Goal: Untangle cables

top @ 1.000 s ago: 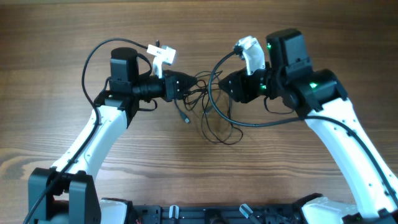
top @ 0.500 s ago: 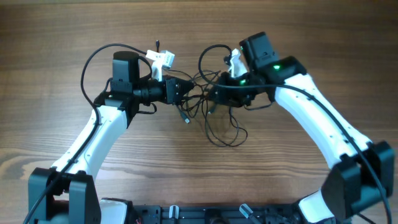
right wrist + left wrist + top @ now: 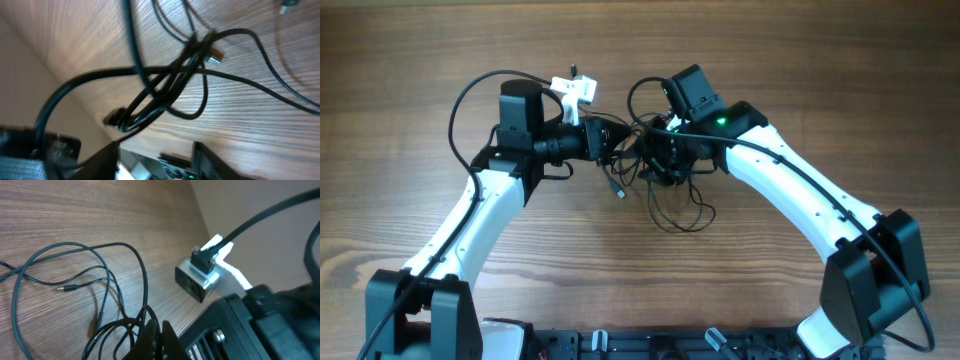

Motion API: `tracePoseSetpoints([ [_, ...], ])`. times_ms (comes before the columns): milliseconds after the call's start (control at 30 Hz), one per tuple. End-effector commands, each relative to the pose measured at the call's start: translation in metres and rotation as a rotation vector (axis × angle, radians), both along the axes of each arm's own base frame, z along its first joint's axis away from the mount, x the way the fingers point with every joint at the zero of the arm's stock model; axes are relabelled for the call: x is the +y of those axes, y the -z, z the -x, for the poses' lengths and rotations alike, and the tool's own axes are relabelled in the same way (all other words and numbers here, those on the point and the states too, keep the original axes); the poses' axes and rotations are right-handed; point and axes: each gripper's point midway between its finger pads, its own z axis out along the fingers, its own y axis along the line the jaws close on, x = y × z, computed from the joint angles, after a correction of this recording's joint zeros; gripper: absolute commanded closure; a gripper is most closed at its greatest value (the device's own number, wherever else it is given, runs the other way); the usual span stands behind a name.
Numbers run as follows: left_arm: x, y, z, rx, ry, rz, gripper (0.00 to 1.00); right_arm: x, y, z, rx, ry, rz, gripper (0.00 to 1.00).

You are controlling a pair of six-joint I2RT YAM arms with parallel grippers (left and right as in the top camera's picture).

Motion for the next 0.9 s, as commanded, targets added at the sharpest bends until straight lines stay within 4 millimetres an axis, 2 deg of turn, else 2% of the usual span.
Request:
tracePoseSetpoints([
  [0, 0.001, -0.011, -0.001, 0.053, -0.046, 0.047, 0.96, -0.005, 0.011, -0.011, 0.074, 0.163, 0.043, 0.41],
  [233, 0.001, -0.011, 0.0, 0.104, -0.065, 0.072, 0.96, 0.002, 0.001, -0.03, 0.029, 0.235, -0.008, 0.42],
  [300, 0.001, -0.011, 0.0, 0.113, -0.069, 0.076, 0.96, 0.002, 0.001, -0.031, 0.024, 0.237, -0.007, 0.55],
  [533, -0.001, -0.02, -0.003, 0.118, -0.076, 0.115, 0.96, -0.002, 0.003, -0.035, -0.015, 0.226, 0.02, 0.79],
  [567, -0.001, -0.021, -0.004, 0.11, -0.076, 0.117, 0.96, -0.004, 0.005, -0.035, -0.03, 0.215, 0.036, 0.87],
  [633, 0.001, -0.021, -0.006, 0.106, -0.082, 0.116, 0.96, -0.011, 0.01, -0.036, -0.054, 0.212, 0.083, 0.96],
  [767, 0.03, -0.019, -0.019, 0.101, -0.162, 0.108, 0.96, -0.024, 0.014, -0.036, -0.076, 0.178, 0.131, 0.96],
  [867, 0.056, -0.009, -0.023, 0.107, -0.21, 0.074, 0.96, -0.033, 0.014, -0.037, -0.068, 0.176, 0.136, 0.96],
])
